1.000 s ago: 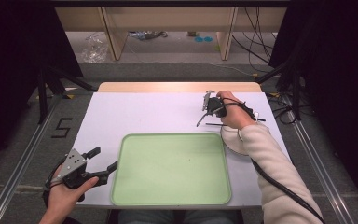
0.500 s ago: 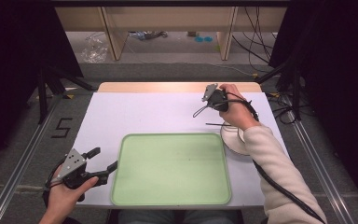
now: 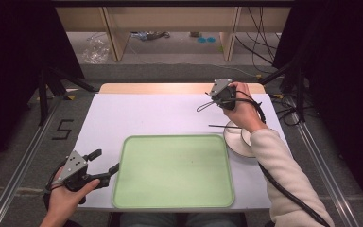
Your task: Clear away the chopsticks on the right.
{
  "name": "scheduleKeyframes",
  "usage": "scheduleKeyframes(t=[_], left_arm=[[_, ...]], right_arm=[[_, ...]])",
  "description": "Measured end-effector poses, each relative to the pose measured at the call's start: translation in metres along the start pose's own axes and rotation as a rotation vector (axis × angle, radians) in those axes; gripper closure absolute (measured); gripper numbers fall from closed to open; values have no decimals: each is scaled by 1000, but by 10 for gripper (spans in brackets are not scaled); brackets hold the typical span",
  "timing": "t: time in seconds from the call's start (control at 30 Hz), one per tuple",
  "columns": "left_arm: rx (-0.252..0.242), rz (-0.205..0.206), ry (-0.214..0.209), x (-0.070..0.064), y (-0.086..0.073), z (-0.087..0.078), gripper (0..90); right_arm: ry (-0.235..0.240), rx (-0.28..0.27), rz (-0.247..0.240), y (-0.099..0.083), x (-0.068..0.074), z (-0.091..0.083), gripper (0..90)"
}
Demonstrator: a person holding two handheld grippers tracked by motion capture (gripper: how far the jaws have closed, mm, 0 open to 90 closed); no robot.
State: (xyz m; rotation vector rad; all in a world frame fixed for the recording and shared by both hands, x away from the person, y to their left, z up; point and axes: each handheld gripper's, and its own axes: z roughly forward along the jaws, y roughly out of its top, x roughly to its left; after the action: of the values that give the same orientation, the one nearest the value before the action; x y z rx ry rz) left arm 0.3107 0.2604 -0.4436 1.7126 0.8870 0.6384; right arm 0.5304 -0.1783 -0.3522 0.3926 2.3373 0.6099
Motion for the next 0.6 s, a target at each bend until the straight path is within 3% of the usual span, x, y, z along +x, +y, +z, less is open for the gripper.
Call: scheduleKeyframes(t=[0.17, 0.27, 0.6], left_arm=[[1, 1, 1, 0, 0, 0, 167], [0, -1, 1, 0, 0, 0, 167], [2, 0, 1, 0, 0, 0, 168]], right_arm=[[-7, -51, 56, 6, -1, -11, 880], [-11, -123, 105, 7, -4, -16, 880], [-33, -260, 309, 5, -7, -29, 880]])
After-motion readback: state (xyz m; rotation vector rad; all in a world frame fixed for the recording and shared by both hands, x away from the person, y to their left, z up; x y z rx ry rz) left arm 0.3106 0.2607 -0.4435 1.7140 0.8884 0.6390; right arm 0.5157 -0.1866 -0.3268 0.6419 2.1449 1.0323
